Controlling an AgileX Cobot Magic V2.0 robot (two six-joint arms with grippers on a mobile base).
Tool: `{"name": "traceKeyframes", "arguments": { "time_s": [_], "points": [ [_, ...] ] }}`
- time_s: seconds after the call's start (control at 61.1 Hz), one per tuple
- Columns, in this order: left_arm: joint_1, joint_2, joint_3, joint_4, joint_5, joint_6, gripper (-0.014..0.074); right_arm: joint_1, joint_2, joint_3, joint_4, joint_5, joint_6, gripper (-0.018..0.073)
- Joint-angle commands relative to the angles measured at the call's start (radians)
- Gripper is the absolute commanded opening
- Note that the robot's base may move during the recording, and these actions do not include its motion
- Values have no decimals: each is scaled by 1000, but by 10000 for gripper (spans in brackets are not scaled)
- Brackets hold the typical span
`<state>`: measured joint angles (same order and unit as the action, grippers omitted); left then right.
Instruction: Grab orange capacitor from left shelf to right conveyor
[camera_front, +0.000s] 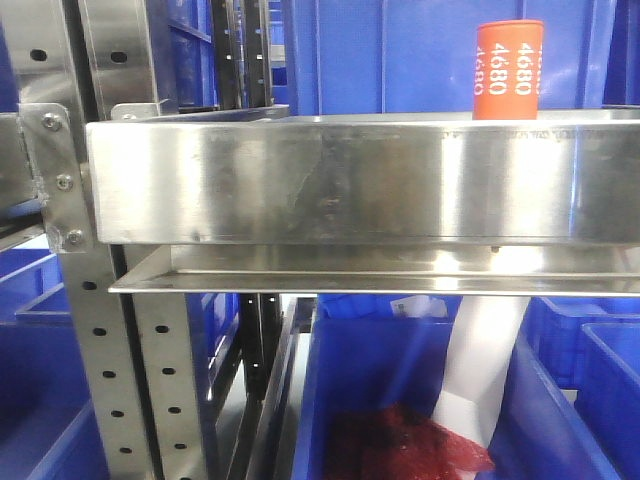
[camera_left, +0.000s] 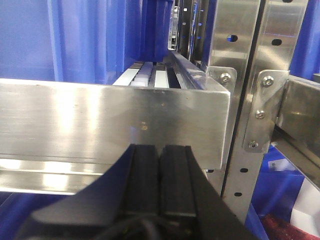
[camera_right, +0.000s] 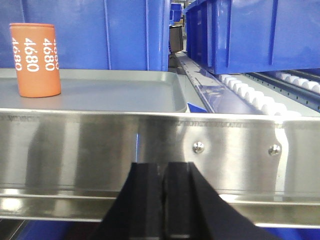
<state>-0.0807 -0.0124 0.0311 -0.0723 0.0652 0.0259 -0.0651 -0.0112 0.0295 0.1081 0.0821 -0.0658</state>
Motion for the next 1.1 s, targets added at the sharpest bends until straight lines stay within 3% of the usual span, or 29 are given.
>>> {"name": "traceKeyframes", "arguments": {
  "time_s": [0.0,1.08],
  "points": [
    [3,-12,-3,-2,-90,-1,-127,-1,-14,-5,6,-94,-4,56],
    [3,-12,-3,-2,-90,-1,-127,-1,-14,-5,6,-153,-4,56]
  ]
}}
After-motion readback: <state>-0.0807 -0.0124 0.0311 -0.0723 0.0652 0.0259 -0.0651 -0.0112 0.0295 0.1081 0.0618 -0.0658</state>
